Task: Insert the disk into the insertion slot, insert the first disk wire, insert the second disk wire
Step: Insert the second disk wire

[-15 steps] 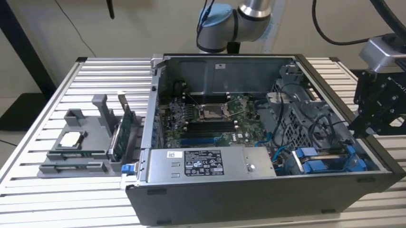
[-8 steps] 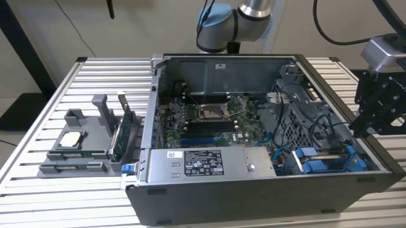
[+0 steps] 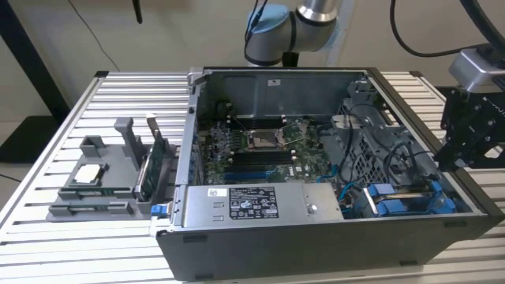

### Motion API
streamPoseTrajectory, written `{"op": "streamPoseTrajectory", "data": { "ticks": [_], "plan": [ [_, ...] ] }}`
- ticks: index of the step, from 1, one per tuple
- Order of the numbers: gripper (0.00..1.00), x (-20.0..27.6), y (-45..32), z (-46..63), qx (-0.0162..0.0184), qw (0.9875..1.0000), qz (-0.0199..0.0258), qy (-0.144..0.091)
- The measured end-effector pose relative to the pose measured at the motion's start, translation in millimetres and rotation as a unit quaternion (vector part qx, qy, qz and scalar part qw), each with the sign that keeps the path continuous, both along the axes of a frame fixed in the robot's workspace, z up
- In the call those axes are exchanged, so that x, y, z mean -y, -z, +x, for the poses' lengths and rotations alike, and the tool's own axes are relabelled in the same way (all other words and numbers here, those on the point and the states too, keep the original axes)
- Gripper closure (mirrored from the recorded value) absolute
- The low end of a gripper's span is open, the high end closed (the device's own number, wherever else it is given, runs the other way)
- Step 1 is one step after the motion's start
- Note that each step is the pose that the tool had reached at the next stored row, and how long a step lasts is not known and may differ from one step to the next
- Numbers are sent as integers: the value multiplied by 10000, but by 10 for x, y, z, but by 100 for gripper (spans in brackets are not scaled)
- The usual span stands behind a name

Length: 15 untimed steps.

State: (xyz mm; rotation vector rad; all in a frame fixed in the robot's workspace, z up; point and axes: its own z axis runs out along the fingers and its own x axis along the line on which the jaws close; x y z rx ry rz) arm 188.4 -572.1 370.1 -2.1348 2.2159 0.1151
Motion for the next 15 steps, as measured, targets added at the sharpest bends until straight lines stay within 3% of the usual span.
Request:
{"op": "streamPoseTrajectory", "data": {
  "ticks": [4,5,6,12,15],
  "plan": [
    [76,0,0,0,0,10000,79,1],
    [76,0,1,0,0,10000,80,1],
    [83,0,1,0,0,10000,80,1],
    [84,0,0,0,0,10000,81,1],
    [84,0,-42,-7,0,10000,80,2]
  ]
}}
